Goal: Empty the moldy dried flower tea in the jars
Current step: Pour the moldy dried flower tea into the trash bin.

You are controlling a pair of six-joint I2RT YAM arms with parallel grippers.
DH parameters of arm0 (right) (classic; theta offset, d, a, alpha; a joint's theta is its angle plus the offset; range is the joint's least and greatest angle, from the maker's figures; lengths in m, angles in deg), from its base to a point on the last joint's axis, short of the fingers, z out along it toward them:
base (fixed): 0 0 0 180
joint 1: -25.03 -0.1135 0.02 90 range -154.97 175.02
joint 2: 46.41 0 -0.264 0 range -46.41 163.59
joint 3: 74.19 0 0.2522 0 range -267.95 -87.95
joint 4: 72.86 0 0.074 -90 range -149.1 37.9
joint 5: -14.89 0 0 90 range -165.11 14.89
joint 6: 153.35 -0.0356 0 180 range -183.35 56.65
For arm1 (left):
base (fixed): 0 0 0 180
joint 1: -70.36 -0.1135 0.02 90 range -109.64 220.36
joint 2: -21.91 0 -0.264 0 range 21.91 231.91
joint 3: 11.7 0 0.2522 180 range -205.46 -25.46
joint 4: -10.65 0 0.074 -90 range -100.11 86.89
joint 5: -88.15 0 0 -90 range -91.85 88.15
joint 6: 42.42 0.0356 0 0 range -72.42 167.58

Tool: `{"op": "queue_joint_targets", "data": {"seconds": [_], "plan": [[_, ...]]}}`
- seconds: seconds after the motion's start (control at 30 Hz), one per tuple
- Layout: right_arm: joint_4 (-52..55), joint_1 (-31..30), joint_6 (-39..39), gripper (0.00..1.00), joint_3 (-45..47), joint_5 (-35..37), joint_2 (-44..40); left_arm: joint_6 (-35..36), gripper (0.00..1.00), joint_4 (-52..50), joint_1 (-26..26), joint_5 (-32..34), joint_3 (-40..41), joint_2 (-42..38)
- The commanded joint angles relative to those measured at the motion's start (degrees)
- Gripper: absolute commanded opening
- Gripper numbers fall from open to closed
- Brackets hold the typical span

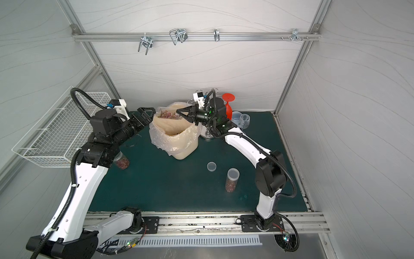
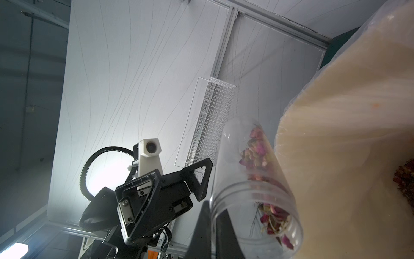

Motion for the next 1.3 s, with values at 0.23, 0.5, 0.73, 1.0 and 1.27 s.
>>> {"op": "queue_joint_targets", "data": {"seconds": [0.23,0.5,0.73,1.0,1.27], "plan": [[-7.03,-0.37,-2.57,0.00,2.12,0.37,-4.12,-28.20,0.99,8.28,-2.00,-8.42,5.75,0.16],[-10.70,-1.23,-5.35,0.00,2.26,0.20,-2.83,-37.10,0.99,17.73,-2.67,-11.98,8.30,3.42],[-14.11,-2.13,-7.48,0.00,3.28,0.05,-2.04,-40.42,0.96,23.28,-2.91,-13.63,7.89,6.74],[-16.06,-2.71,-9.18,0.00,3.21,0.15,-0.17,-43.91,0.71,28.96,-2.87,-15.54,8.43,10.05],[-16.80,-2.65,-10.04,0.00,3.64,0.38,1.32,-45.55,0.52,31.29,-2.96,-15.57,9.84,11.50]]}}
